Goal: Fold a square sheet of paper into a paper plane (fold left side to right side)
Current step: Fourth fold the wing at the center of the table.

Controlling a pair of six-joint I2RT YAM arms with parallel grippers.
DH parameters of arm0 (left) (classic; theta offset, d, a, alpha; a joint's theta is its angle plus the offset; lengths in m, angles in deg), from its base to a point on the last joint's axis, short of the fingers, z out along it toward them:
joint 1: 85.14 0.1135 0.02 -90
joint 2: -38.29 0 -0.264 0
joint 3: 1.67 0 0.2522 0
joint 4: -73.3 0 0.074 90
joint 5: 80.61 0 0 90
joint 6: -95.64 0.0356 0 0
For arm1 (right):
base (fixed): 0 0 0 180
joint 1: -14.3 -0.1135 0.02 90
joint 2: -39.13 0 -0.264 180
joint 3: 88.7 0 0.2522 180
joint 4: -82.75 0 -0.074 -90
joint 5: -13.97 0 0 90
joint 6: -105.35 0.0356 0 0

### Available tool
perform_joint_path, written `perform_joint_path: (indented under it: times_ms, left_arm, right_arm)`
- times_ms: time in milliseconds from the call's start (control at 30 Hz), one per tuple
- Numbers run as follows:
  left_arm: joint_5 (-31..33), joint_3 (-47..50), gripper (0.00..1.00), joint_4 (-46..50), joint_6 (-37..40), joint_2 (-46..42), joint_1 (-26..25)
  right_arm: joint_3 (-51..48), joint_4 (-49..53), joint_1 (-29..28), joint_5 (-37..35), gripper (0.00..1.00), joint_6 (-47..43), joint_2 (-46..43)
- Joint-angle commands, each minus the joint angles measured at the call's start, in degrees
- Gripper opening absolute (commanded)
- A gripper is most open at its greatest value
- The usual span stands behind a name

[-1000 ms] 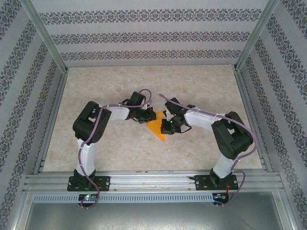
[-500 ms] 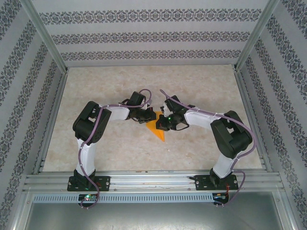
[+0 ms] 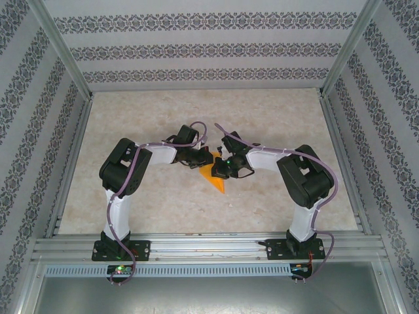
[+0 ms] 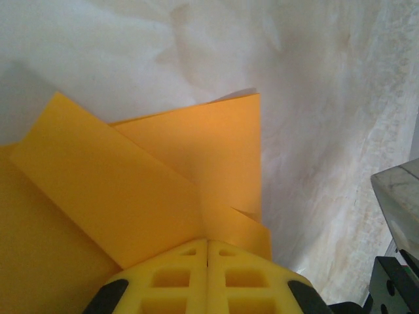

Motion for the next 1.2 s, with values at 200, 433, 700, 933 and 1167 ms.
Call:
perform_joint_path:
  times_ms: [200, 433, 700, 933, 1167]
  left_arm:
    - [2.23, 1.48, 0.0, 1.92, 0.33, 1.51, -0.06]
    - [2.6, 1.41, 0.0, 2.21, 0.35, 1.6, -0.06]
    - [3.13, 1.39, 0.0, 2.76, 0.33, 1.69, 0.0]
    - [3.39, 1.4, 0.0, 2.89, 0.33, 1.6, -0.03]
    - [3.48, 1.48, 0.0, 3.07, 0.33, 1.64, 0.11]
  right_arm:
    - [2.38, 0.58, -0.18, -2.09, 0.0, -1.03, 2.11]
    - [-0.18, 1.71, -0.24, -1.55, 0.0, -0.78, 1.71]
    - [-4.14, 1.86, -0.33, 1.11, 0.0, 0.3, -0.52]
    - [-6.36, 2.65, -0.41, 3.03, 0.0, 0.04, -1.95]
    - [-9.0, 3.67, -0.58, 2.79, 0.0, -0.39, -3.51]
